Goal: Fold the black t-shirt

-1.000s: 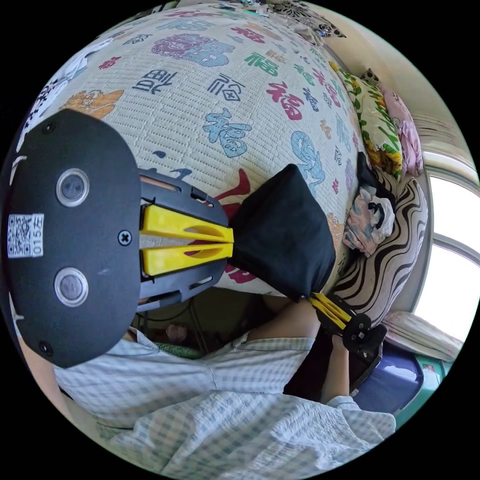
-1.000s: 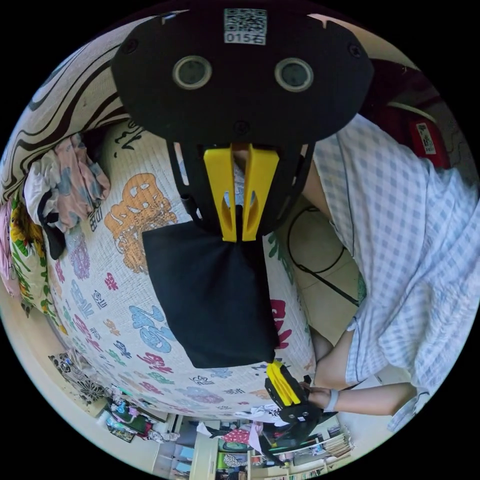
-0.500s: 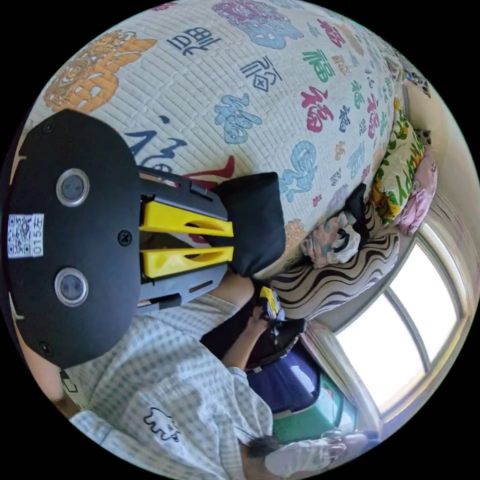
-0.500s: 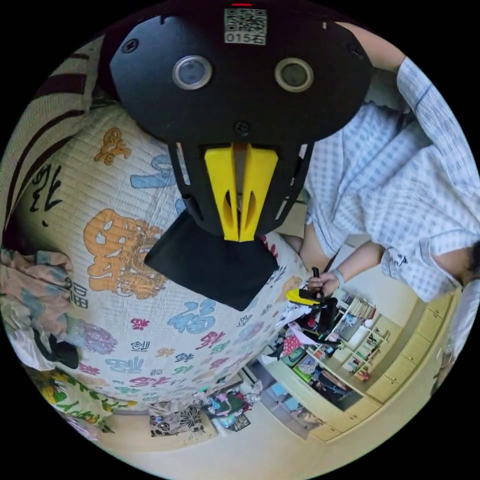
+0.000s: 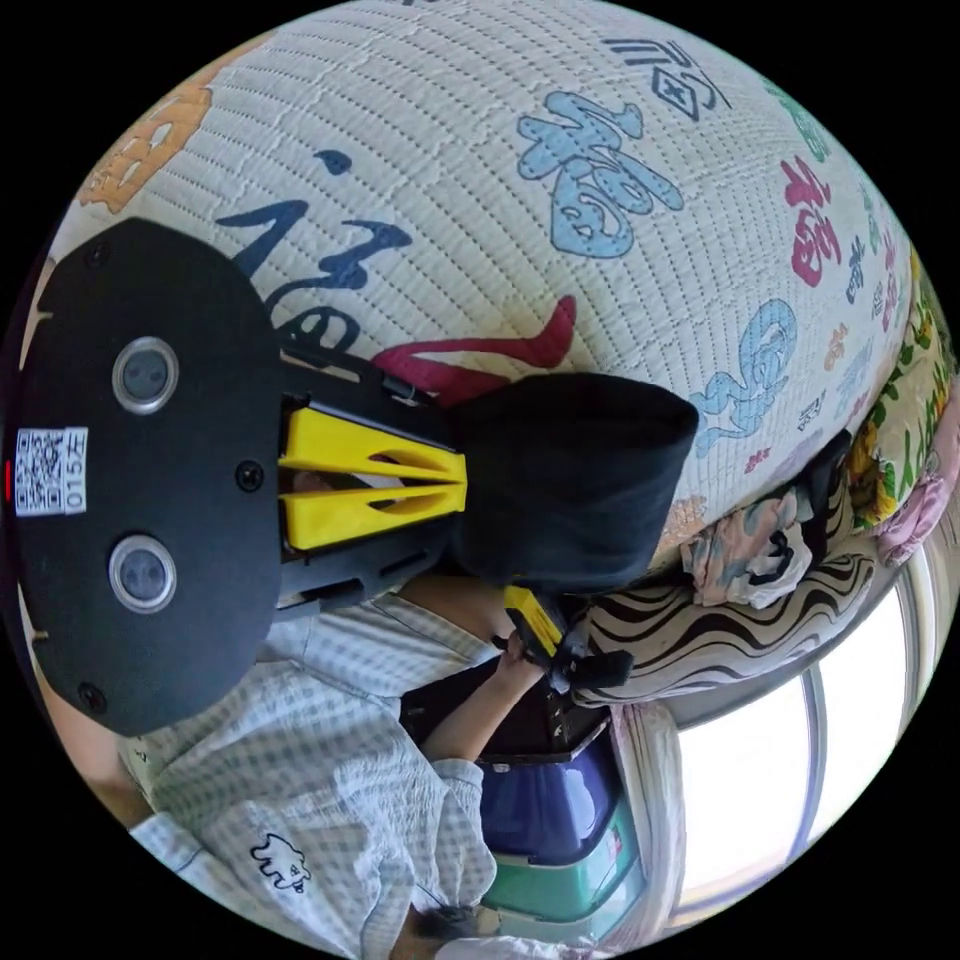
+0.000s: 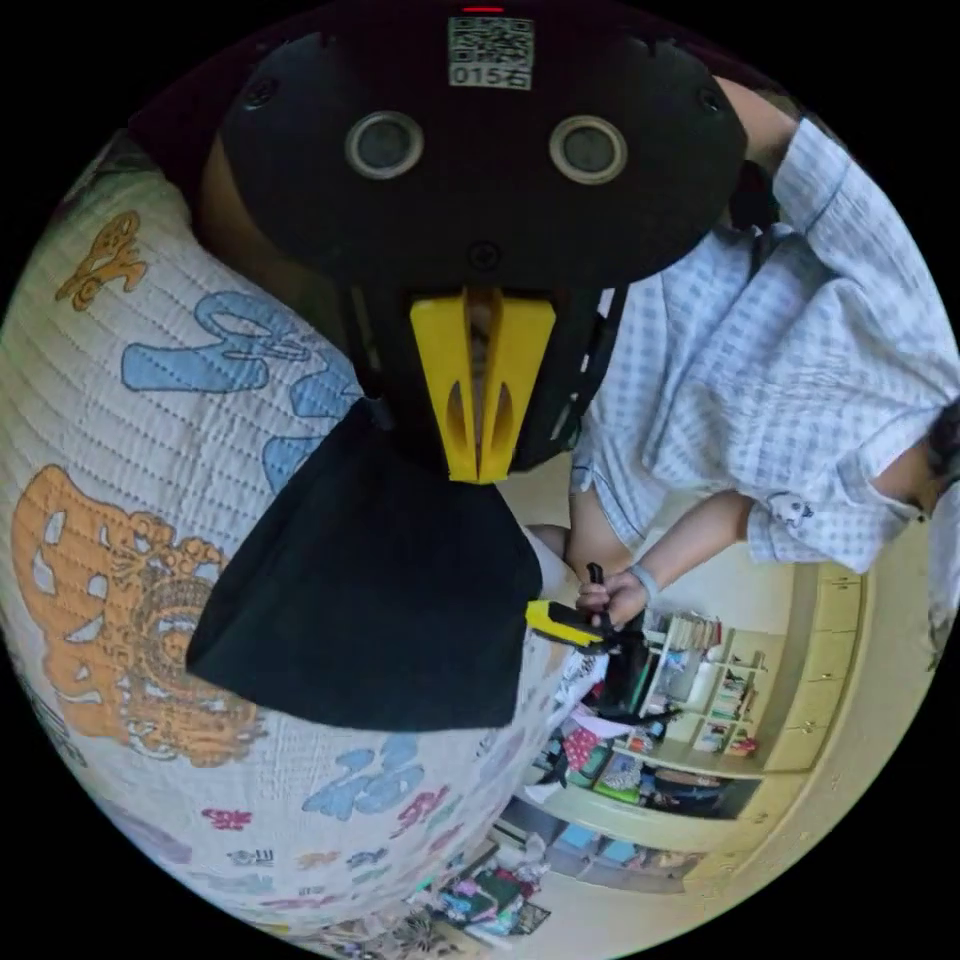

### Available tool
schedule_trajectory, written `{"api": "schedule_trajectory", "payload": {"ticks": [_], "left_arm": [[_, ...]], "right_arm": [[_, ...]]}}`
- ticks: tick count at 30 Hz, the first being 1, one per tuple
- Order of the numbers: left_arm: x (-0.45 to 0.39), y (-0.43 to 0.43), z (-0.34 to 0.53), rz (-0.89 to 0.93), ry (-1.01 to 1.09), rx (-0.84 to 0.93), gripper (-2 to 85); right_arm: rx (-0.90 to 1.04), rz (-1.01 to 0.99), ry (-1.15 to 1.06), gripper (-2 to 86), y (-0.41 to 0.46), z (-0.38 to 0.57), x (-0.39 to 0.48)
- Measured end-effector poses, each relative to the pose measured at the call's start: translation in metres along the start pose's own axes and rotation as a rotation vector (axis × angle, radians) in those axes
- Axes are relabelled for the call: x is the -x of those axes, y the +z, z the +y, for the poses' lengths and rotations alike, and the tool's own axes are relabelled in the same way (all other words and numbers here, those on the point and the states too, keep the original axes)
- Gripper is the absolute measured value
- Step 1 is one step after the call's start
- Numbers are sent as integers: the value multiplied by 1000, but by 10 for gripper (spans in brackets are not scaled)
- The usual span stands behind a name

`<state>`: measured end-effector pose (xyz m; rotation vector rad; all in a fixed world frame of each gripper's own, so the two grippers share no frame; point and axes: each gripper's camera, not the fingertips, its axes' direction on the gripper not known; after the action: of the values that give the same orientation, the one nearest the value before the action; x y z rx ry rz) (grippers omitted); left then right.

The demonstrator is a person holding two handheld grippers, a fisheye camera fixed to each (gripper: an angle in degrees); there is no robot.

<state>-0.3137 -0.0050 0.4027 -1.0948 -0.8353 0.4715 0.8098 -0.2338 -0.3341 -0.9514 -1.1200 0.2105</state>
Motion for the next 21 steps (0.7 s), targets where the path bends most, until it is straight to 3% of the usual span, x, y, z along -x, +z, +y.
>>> {"api": "schedule_trajectory", "payload": {"ticks": [4, 6, 9, 16, 21], "left_arm": [[5, -68, 15, 87, -31, -194, 97], [16, -96, 22, 58, -64, -250, 123], [39, -119, 22, 99, -133, -271, 154], [43, -128, -12, 256, -92, -212, 140], [34, -144, -22, 290, -86, -184, 103]], "right_arm": [[-371, -158, 36, 88, -52, 19, -26], [-431, -112, 110, 129, -61, 24, -48], [-434, -172, 238, 157, -53, 15, -91], [-388, -345, 150, 138, -20, -47, -125], [-378, -413, 146, 71, 9, -85, -136]]}}
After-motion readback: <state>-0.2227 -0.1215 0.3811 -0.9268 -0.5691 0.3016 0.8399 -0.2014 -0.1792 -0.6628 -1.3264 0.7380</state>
